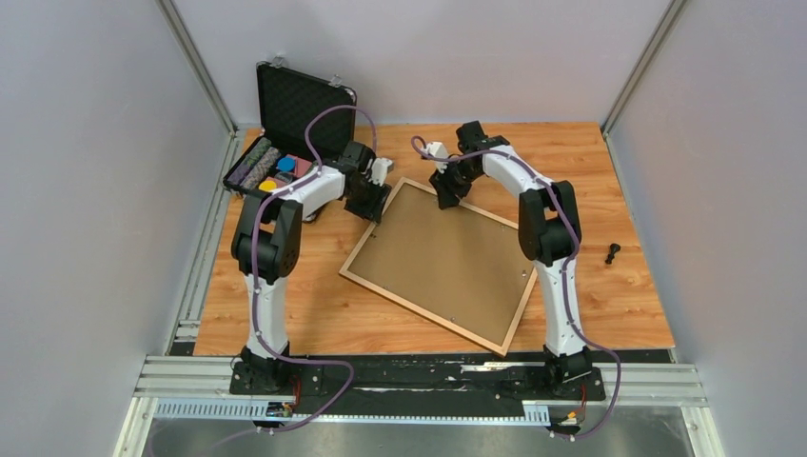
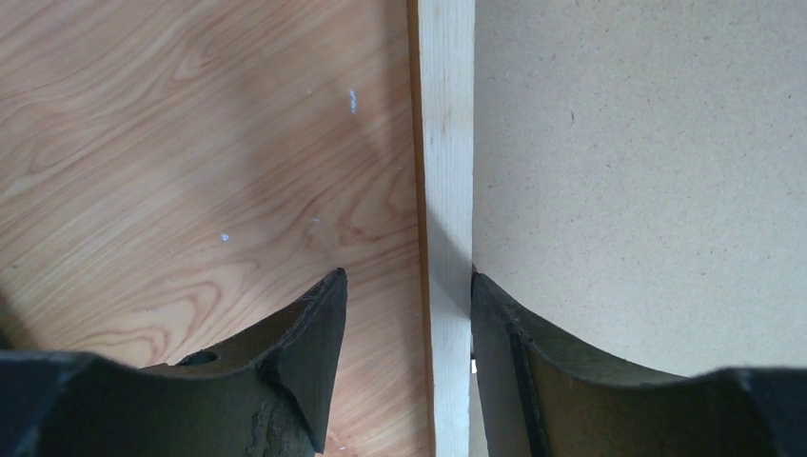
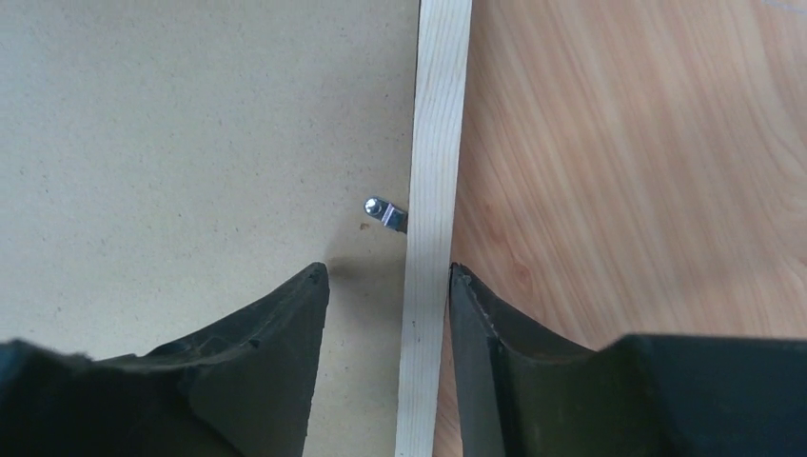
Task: Put the photo into the frame
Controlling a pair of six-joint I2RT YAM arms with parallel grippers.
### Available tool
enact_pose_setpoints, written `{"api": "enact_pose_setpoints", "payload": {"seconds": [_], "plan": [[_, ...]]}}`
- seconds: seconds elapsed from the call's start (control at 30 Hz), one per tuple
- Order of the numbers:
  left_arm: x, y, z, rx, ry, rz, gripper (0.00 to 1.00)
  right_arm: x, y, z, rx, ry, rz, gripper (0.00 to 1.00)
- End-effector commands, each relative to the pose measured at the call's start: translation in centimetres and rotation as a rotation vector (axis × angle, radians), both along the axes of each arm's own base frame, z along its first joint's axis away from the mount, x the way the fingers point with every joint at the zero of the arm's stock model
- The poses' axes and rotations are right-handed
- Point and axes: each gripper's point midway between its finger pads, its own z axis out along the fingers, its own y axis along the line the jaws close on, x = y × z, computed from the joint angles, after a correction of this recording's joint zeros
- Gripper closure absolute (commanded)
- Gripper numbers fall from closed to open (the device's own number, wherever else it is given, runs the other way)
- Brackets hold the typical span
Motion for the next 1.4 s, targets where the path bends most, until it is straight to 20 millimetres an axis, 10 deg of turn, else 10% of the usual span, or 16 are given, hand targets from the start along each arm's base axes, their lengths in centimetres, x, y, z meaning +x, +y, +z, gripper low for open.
{"api": "enact_pose_setpoints", "payload": {"seconds": [0.0, 0.67, 0.8, 0.93, 1.37], "plan": [[1.7, -0.5, 2.0, -0.043, -0.063, 0.013, 0.42, 1.8, 1.0, 3.3, 0.080, -0.057, -0.085, 0.50], [6.2, -4.2, 1.3, -0.155, -0.053, 0.029, 0.48, -5.3, -9.1, 8.8, 0.178, 0.079, -0.571, 0.44], [5.8, -4.3, 0.4, -0.164, -0.033, 0.041, 0.63, -8.0, -12.6, 8.3, 0.144, 0.092, -0.691, 0.43], [5.1, -3.9, -0.1, -0.165, -0.012, 0.073, 0.98, -10.9, -16.4, 7.1, 0.118, 0.117, -0.815, 0.43], [2.7, 0.4, -1.0, -0.173, 0.057, 0.253, 1.00, -15.9, -20.2, 3.2, 0.086, 0.230, -0.955, 0.42]]}}
